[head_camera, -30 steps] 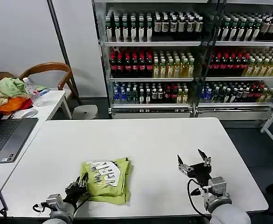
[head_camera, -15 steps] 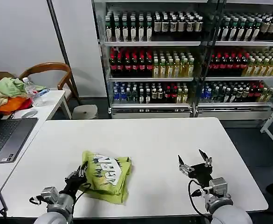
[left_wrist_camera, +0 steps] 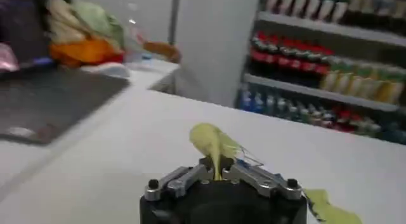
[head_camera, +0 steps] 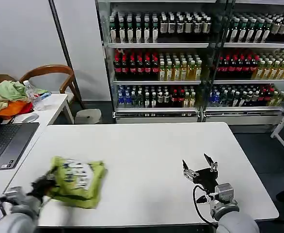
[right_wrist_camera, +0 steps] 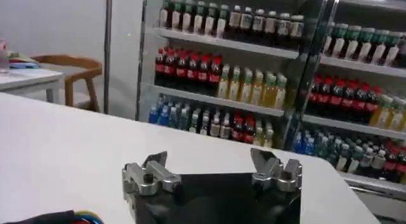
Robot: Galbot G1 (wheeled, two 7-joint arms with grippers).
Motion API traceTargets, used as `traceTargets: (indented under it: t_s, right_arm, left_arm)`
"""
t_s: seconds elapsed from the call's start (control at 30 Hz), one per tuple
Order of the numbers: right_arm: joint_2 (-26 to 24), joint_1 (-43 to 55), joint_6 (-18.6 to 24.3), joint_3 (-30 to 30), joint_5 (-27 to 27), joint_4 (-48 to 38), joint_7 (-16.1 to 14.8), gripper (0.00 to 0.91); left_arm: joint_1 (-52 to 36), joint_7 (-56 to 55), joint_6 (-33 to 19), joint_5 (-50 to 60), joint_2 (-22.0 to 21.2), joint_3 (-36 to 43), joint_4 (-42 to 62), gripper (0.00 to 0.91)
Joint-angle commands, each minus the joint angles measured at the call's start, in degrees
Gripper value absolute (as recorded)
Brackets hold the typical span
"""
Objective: Fold and organize the clothes.
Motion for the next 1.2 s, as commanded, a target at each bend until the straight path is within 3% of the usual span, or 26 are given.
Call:
traceTargets:
  t_s: [0.03, 0.13, 0.2, 0.33, 0.43, 0.57, 0.87, 1.2]
  right_arm:
    - [0.6, 0.8, 0.0, -0.9, -0.2, -0.2, 0.0, 0.907]
    - [1.1, 0.6, 0.0, -1.6, -0.9, -0.3, 0.0, 0.907]
    - [1.0, 0.1, -0.1, -1.5, -1.1, -0.2, 0.0, 0.907]
    - [0.2, -1.6, 0.2, 1.1, -1.0, 0.1, -0.2, 0.907]
    - [-0.1, -2.5, 0.4, 2.7, -0.9, 0.1, -0.2, 0.907]
    - [0.4, -2.8, 0.5, 3.2, -0.9, 0.3, -0.2, 0.907]
    - [0.1, -1.3, 0.1, 2.4, -1.0, 0.0, -0.1, 0.907]
    - [0.0, -1.8, -0.1, 4.2, -1.0, 0.8, -0.1, 0.907]
  left_arm:
    - [1.5, -0.7, 7.7, -9.3, 11.9, -20.3, -5.2, 0.05]
    - [-0.2, -2.3, 7.7, -2.7, 6.0, -7.5, -14.0, 0.05]
    - [-0.1, -2.2, 7.3, 5.0, -0.2, 7.5, -17.0, 0.04]
    - [0.7, -2.2, 2.2, 22.5, -12.1, 31.6, -14.8, 0.04]
    - [-1.0, -2.0, -0.5, 29.9, -16.9, 39.9, -11.2, 0.04]
    - [-4.6, -1.1, -1.5, 33.0, -19.2, 41.4, -8.0, 0.05]
    - [-8.7, 0.1, -1.6, 33.3, -19.3, 40.1, -7.6, 0.05]
    - [-10.9, 4.0, -6.8, 40.5, -19.7, 44.3, -2.1, 0.05]
